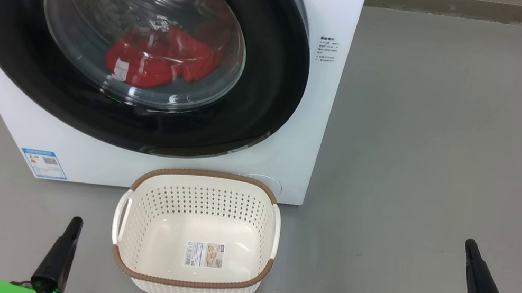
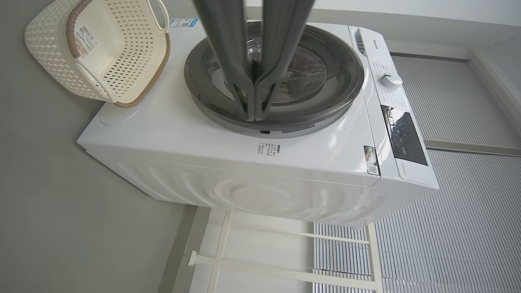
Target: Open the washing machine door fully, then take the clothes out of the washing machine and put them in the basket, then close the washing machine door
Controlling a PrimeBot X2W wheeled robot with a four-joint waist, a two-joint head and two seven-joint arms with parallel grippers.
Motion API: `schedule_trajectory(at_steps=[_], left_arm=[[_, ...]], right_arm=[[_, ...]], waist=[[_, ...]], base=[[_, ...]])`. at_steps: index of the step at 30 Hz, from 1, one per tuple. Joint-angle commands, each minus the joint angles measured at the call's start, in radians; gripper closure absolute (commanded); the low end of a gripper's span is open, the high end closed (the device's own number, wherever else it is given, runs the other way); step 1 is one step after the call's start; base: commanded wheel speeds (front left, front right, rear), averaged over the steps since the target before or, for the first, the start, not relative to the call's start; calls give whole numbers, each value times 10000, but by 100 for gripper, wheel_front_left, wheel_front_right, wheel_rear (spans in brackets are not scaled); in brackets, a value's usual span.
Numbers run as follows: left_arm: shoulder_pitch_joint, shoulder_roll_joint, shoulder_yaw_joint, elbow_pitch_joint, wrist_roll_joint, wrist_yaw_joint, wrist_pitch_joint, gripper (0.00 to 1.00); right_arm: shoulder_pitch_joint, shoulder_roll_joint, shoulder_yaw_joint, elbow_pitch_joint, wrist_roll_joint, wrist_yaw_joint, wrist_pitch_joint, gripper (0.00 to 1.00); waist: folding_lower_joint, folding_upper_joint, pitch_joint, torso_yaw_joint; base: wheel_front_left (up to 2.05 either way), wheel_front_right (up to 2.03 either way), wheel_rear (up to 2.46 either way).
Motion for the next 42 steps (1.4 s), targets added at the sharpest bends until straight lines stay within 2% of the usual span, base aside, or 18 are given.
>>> schedule_trajectory(at_steps=[1, 16, 17, 18, 19, 20, 23, 27, 32, 42], left_arm=[[-394, 152, 341, -274, -72, -71, 33, 100], [-394, 152, 341, -274, -72, -71, 33, 100], [9, -4, -9, 35, 3, 0, -1, 0], [46, -26, -26, 127, 3, 2, -1, 0], [122, -57, -46, 259, 3, 6, -4, 100], [214, -101, -60, 376, 3, 9, -5, 0], [231, -126, -121, 454, 8, 8, -40, 0], [148, -111, -208, 450, 45, 5, -135, 0], [33, -47, -363, 436, 266, 2, -329, 0], [-189, 36, -510, 320, 1244, -4, -641, 0]], right_arm=[[-418, -85, 171, -253, 68, -6, 54, 100], [-418, -85, 171, -253, 68, -6, 54, 100], [8, 6, 9, 35, -4, 2, -6, 0], [44, 32, 24, 135, -8, 2, -9, 0], [118, 76, 40, 265, -8, 2, -11, 100], [229, 126, 64, 393, -8, 2, -11, 0], [257, 156, 119, 477, -17, 2, -72, 0], [194, 147, 214, 442, -39, 2, -176, 0], [121, 99, 360, 402, -190, 1, -337, 0], [-80, 50, 502, 448, -961, 1, -644, 0]], waist=[[0, -1, 0, 0], [0, -1, 0, 0], [0, -1, 0, 0], [0, -1, 1, 0], [0, -1, 2, 0], [0, -1, 3, -1], [2, -1, 18, -1], [23, -1, -7, -5], [2, -1, 17, -15], [1, -1, 35, -45]], base=[[0, 0, 0], [0, 0, 0], [0, 0, 0], [0, 0, 0], [0, 0, 0], [0, 0, 0], [0, 0, 0], [0, 0, 0], [0, 0, 0], [0, 0, 0]])
